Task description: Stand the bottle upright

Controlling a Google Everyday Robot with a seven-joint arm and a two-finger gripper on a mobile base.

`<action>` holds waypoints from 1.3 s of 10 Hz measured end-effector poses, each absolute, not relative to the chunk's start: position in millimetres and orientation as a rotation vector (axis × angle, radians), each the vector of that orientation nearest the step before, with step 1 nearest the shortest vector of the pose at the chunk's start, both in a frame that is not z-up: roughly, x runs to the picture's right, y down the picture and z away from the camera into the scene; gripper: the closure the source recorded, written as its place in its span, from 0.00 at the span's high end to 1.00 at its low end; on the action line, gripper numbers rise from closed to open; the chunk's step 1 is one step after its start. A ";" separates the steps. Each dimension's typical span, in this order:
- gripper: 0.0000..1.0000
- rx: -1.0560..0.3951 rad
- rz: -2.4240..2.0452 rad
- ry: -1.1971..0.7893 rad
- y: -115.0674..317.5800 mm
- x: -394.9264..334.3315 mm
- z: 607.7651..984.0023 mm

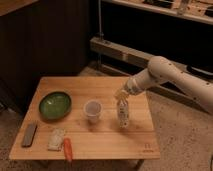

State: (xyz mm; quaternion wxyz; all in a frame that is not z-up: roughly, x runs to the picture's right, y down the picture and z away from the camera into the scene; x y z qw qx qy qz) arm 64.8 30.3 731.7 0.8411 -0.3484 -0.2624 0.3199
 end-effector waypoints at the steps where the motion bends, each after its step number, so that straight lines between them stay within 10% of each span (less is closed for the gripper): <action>1: 0.02 -0.729 0.666 -0.574 28.3 63.5 735.0; 13: 0.02 -0.648 0.548 -0.751 -1.8 41.3 755.5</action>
